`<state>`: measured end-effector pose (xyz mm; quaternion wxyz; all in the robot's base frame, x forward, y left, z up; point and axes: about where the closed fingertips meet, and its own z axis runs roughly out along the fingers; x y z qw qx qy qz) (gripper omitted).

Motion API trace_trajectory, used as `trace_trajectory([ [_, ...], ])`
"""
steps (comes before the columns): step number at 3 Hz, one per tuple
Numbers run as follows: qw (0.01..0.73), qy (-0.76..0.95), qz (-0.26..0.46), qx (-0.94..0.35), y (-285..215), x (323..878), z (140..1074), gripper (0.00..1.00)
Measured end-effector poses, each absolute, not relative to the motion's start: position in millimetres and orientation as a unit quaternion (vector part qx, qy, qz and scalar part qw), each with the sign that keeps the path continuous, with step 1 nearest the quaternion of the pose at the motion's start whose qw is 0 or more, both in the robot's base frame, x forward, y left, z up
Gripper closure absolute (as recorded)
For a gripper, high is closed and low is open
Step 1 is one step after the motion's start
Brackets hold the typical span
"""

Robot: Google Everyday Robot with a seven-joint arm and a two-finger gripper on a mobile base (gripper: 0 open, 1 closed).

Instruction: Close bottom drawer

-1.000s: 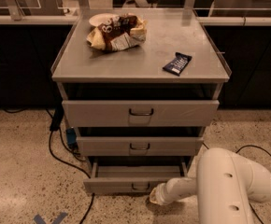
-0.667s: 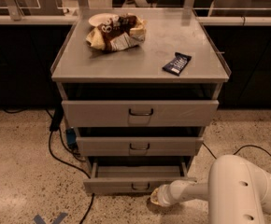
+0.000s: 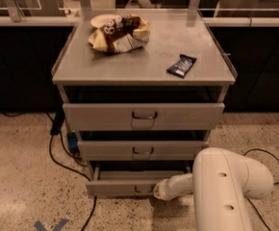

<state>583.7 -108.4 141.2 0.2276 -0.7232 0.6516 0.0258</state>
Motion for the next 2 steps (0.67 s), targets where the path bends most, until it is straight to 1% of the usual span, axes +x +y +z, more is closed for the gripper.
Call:
trace_trajectory([
  [1, 0.220, 0.642, 0.006, -0.734, -108, 608, 133, 1.00],
  [2, 0.208, 0.626, -0.034, -0.751, -106, 648, 114, 1.00],
])
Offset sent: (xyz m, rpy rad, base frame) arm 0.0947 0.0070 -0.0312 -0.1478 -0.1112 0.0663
